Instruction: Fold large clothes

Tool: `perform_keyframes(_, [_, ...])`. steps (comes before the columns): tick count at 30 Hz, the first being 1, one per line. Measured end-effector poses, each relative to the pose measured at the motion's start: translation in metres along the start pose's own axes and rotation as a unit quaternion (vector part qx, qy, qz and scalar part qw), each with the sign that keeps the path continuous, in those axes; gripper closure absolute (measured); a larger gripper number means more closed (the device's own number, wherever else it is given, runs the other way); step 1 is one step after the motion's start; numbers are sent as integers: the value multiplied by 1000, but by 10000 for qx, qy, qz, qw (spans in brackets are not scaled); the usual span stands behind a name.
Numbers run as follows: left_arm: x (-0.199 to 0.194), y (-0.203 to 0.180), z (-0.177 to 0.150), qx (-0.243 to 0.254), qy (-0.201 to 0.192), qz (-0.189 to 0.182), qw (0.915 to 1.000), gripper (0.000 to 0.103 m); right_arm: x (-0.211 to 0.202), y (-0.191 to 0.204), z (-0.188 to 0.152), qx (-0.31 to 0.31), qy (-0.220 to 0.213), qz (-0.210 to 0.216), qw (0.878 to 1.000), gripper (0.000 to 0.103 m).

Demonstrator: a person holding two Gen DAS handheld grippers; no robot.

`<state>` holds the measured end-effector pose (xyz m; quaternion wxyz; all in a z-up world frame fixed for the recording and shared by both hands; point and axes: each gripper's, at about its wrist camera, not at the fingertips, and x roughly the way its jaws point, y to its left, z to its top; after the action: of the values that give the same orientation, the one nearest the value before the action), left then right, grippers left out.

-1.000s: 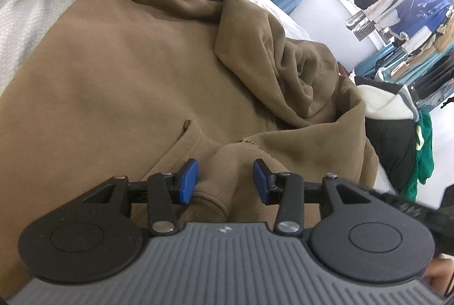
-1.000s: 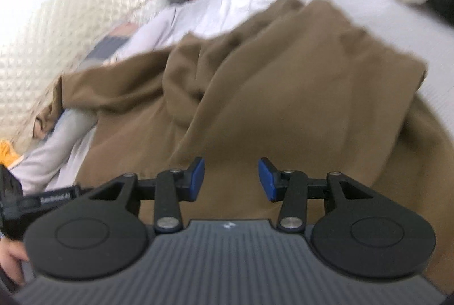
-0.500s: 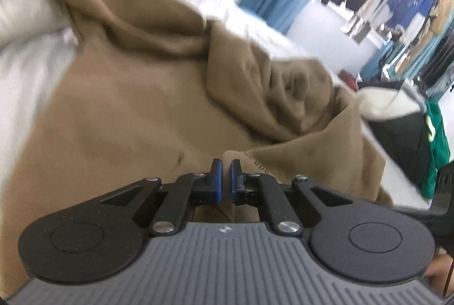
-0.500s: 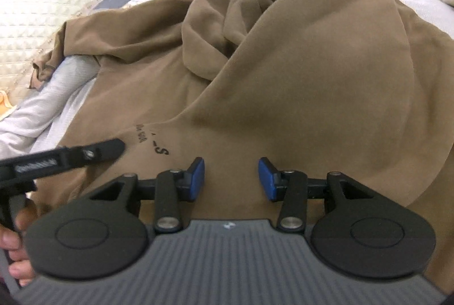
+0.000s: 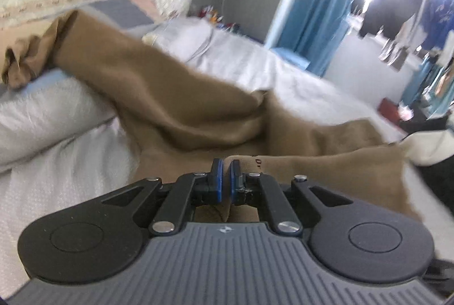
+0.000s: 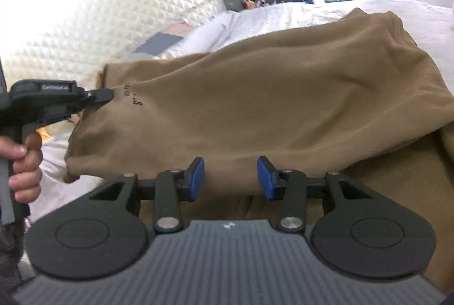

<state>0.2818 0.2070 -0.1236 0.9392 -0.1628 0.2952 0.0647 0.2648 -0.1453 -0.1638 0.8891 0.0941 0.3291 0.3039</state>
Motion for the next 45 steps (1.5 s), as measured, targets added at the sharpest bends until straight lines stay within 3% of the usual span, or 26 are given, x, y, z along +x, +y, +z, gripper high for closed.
perform_keyframes(5, [49,33,-29,-506,540,50,9972,96,25,-10,-10,-65,307,-268,9992,60])
perform_keyframes(15, [64,35,-39,-516,658,5,9965,94,46,-14,-16,-55,407,-310,9987,60])
perform_keyframes(17, [62,39,-36,-592,690,-12,9959,85,47,-15,-15,-3,408,-301,9987,60])
perform_keyframes(19, [55,41,-30,-588,680,68,9959,67,45,-16,-14,57,414,-302,9987,60])
perform_keyframes(23, [31,56,-10,-515,487,171,9973,56,43,-16,-13,87,418,-318,9986,60])
perform_keyframes(27, [5,78,18,-335,-31,774,9964,51,41,-6,-13,-226,369,-337,9985,58])
perform_keyframes(30, [-9,104,36,-283,-462,1510,9870,46,40,-1,-14,-363,356,-346,9981,58])
perform_keyframes(34, [-15,136,54,-281,-948,2290,9684,37,41,-1,-12,-318,348,-371,9982,58])
perform_keyframes(36, [-15,154,62,-544,-1175,2378,9626,35,43,-2,-11,-279,357,-416,9981,58])
perform_keyframes(40, [-9,191,76,-1530,-1476,2202,9520,34,50,-5,-9,-178,342,-504,9980,59])
perform_keyframes(45, [14,224,93,-1996,-1495,2377,9388,35,60,-6,-3,-100,303,-601,9977,59])
